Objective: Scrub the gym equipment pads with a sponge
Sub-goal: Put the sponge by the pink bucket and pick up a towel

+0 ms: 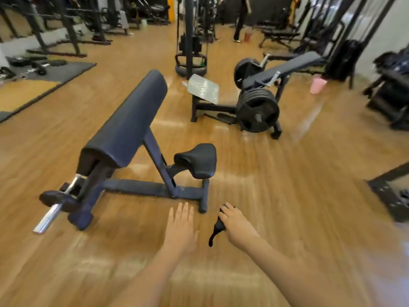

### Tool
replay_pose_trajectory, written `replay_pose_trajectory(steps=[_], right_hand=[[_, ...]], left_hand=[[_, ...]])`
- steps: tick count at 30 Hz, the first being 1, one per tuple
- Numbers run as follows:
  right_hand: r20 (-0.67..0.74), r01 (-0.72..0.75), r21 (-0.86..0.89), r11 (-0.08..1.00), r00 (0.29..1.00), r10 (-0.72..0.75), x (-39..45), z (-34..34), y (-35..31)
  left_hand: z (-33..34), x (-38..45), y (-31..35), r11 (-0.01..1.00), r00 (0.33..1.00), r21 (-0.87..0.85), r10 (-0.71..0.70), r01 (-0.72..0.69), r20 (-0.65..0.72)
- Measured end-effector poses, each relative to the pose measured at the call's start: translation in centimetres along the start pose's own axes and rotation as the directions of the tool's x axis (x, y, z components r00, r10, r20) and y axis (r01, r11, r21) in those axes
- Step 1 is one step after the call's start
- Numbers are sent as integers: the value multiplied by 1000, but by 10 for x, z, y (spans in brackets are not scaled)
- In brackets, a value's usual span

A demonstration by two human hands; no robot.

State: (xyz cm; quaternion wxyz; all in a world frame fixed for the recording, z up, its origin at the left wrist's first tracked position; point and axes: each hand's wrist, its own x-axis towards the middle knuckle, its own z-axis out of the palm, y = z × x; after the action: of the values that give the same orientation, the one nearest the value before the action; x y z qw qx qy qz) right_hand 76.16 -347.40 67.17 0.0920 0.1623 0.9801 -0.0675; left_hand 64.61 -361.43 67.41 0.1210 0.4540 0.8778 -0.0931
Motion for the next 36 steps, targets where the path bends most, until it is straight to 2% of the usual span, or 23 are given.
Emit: replay_pose_trajectory(steps=[8,19,23,27,32,36], right_hand=[[-62,-268,11,963,961,268,4,-25,96],[-99,-475,78,877,871,481,131,-61,223],[-171,-524,105,845,828,534,174,-84,283],[-167,-578,124,806,789,592,187,-95,365],[-171,-658,145,739,719,674,197,-100,504],[-131,-690,171,703,692,710,212,-115,626]], left_hand=[[-45,96,81,966,966,37,259,-258,-22],[-119,286,106,892,897,108,442,-439,-5],[-156,372,126,852,858,143,513,-504,-25],[-180,441,186,798,813,212,582,-564,-26],[-204,537,296,717,743,260,669,-647,4],[-235,621,393,720,746,250,665,-647,16]])
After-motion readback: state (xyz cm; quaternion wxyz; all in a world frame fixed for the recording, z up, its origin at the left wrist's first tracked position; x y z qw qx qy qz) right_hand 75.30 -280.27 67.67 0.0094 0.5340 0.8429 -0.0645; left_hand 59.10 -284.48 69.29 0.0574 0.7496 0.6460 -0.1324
